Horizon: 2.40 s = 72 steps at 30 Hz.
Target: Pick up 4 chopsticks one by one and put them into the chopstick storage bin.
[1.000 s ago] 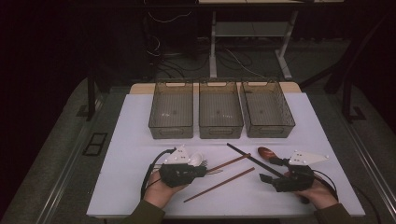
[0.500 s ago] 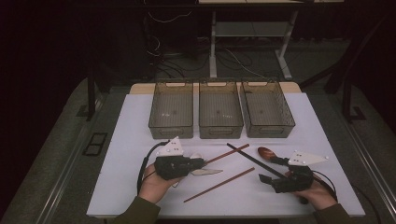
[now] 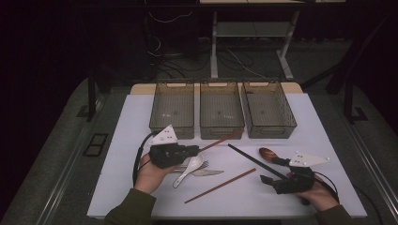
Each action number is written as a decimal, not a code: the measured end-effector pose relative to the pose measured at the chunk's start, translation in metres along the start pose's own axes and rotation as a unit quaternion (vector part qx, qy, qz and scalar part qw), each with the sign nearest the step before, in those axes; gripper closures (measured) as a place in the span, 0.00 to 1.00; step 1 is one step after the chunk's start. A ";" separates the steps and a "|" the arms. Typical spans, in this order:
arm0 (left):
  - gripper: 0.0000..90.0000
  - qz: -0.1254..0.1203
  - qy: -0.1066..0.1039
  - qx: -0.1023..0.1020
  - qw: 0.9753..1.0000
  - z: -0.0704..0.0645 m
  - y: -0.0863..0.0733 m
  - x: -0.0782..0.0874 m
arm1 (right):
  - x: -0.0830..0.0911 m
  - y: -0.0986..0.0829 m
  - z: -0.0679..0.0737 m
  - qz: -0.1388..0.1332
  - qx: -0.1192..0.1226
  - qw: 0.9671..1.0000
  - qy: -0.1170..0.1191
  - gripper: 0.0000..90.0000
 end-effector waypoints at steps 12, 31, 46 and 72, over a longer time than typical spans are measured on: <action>0.93 -0.013 0.037 0.003 0.999 0.031 0.019 0.010 | 0.002 -0.002 0.000 -0.001 0.000 1.000 -0.002 0.15; 0.93 0.005 0.134 0.031 0.990 0.102 0.041 0.018 | 0.002 -0.002 0.000 0.000 0.002 1.000 0.001 0.15; 0.93 -0.003 0.208 0.084 0.975 0.156 0.038 0.026 | 0.003 -0.002 -0.001 -0.002 0.004 1.000 0.001 0.15; 0.93 0.040 0.251 0.149 0.956 0.193 0.005 0.020 | 0.003 -0.003 0.000 0.001 0.005 1.000 0.004 0.16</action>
Point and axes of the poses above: each handheld gripper's, and its own axes: x roughly backward along the jaws, y roughly out of its top, z roughly to its left, the point moved 8 cm from there along -x, roughly forward along the jaws, and after that the axes turned 6 degrees about -y, right-handed, at the moved point
